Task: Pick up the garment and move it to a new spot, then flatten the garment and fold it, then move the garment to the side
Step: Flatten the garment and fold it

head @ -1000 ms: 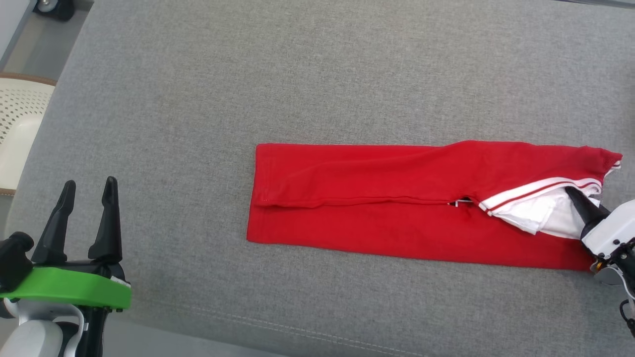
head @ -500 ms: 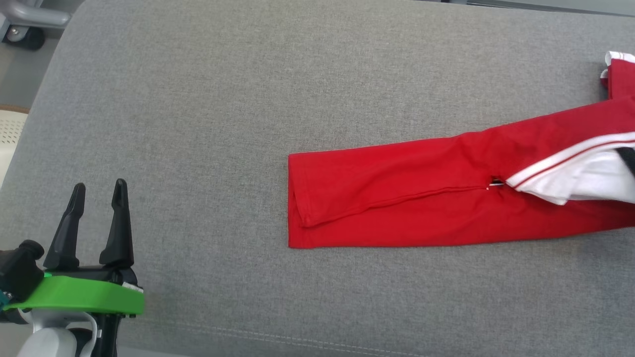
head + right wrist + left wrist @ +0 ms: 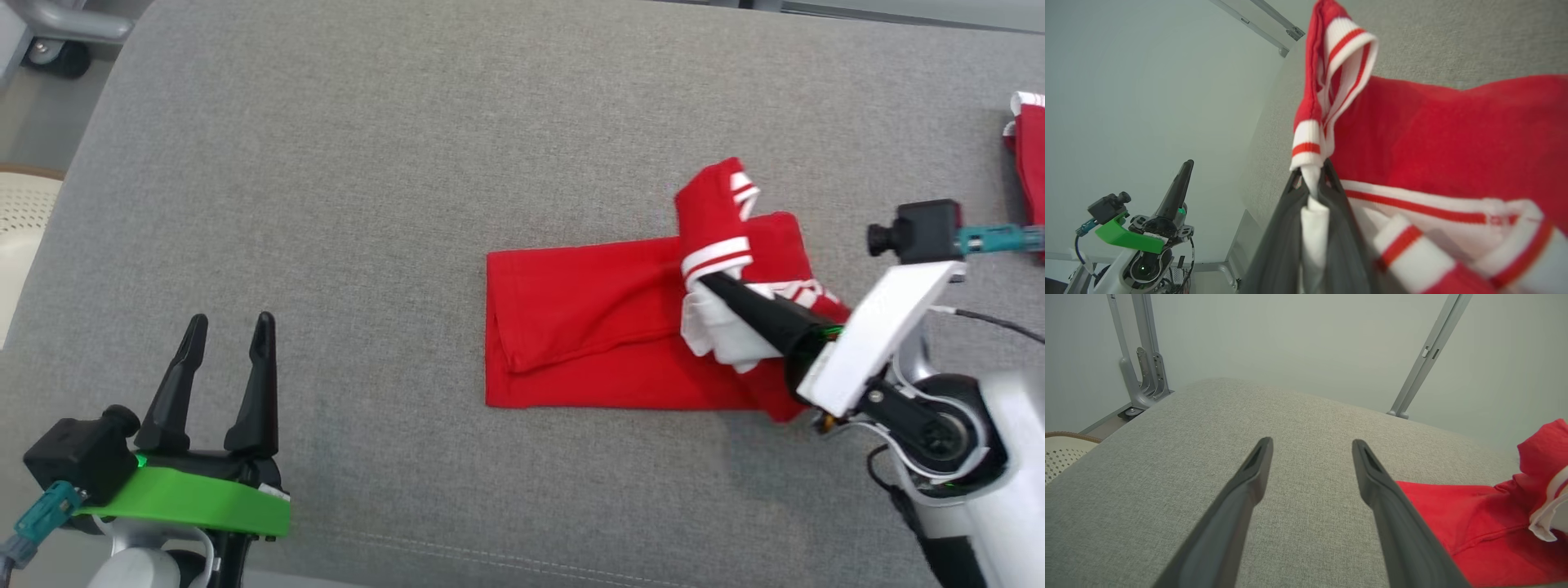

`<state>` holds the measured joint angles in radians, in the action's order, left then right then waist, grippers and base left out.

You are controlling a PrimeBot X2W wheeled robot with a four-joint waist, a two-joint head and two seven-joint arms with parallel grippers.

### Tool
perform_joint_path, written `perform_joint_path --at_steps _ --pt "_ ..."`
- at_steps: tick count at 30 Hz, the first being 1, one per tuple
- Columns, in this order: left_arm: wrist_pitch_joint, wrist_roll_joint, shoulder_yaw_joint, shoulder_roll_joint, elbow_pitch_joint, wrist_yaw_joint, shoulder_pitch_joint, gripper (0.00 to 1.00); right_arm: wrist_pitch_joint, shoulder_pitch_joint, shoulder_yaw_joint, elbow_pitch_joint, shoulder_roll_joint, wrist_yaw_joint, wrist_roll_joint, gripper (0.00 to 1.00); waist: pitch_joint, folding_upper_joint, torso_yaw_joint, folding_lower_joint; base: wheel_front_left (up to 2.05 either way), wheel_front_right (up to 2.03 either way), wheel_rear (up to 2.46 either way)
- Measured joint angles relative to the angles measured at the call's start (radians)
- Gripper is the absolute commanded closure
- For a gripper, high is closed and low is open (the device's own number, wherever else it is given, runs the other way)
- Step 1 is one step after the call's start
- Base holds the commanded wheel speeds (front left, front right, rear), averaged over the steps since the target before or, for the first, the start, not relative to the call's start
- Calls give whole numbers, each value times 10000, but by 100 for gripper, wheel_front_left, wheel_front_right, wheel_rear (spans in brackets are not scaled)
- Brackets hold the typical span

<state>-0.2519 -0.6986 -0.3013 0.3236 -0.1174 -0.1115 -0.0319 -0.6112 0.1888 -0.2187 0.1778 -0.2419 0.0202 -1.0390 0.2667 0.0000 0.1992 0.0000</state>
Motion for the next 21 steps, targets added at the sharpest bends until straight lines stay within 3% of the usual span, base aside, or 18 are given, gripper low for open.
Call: perform_joint_path --at_steps 7,14,16,17,21 --pt "0 104 -278 -203 40 73 -121 0 359 355 -907 -1057 886 -656 1183 100 186 0 531 0 0 0 0" --pt "0 104 -205 -257 150 73 -152 0 711 1073 -1371 -2067 1559 -838 1547 100 349 0 1047 0 0 0 0" --pt "0 104 -182 -257 169 73 -151 0 817 1325 -1499 -2268 1749 -848 1703 26 386 0 1098 0 0 0 0" --pt "0 104 -153 -257 182 73 -149 0 826 1449 -1628 -2345 1768 -836 1720 0 397 0 1097 0 0 0 0" --pt "0 173 48 -238 295 73 -146 0 953 1806 -1891 -2541 1755 -796 1772 0 365 0 970 0 0 0 0"
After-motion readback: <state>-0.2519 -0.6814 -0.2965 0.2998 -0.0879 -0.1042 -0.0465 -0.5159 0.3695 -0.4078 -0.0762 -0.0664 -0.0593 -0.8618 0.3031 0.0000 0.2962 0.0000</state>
